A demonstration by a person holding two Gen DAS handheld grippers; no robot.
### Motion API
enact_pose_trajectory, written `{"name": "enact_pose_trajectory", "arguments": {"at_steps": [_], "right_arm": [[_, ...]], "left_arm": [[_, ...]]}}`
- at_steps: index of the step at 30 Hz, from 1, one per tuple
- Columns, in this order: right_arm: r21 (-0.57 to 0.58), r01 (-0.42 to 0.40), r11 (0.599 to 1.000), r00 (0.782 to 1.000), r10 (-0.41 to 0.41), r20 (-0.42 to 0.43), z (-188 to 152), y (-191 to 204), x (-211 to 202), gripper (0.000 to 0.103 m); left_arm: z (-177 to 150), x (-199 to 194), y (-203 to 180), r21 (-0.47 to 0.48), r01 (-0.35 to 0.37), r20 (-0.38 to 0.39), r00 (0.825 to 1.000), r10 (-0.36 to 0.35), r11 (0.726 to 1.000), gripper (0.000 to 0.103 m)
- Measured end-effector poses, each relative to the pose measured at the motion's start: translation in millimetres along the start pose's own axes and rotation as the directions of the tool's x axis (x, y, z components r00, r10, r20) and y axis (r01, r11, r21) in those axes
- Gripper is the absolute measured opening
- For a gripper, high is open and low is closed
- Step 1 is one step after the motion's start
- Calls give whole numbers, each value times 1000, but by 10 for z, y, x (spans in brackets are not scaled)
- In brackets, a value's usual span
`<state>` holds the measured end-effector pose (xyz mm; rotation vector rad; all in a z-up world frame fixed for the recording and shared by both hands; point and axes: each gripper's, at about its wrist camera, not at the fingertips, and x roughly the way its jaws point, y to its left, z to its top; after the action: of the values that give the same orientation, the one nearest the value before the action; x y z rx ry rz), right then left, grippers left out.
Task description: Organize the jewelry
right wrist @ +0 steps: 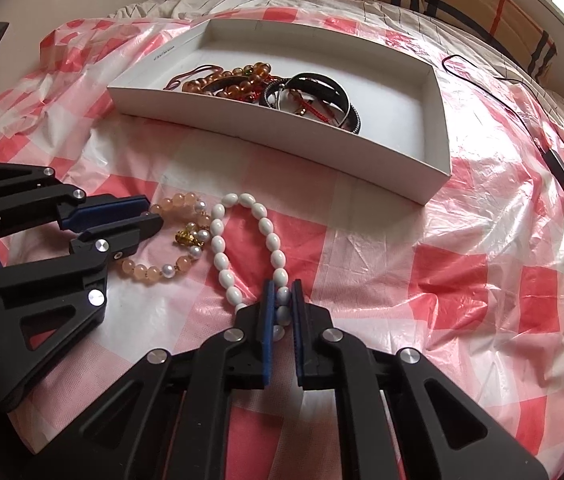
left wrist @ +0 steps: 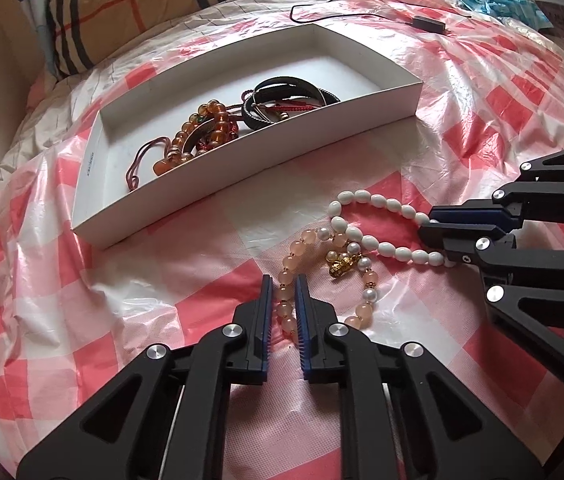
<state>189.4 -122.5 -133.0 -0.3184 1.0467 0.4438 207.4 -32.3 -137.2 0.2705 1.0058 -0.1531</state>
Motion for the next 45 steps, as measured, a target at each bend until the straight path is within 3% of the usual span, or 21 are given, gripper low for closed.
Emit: {"name": "enact_pose_trajectory", "arguments": {"at_steps": [9,19,30,45], "right_arm": [[83,-100,991,994,97,44,-26,-101,-182,8],[211,-243,947,966,216,141,18,-323,-516,8],[227,-288,930,944,235,232,52,-451,-832,8],[217,-314,924,927,249,280,29,-481,-974,8]], "left_arm": [[20,-145,133,-81,131,43,991,-128,988,7],[36,-319,475,-234,244,145,966,-214,941,7],[-34,-394,631,-276,239,164,966,-200,931,7],[-122,-592,441,-223,163,192,974,-121,961,7]]}}
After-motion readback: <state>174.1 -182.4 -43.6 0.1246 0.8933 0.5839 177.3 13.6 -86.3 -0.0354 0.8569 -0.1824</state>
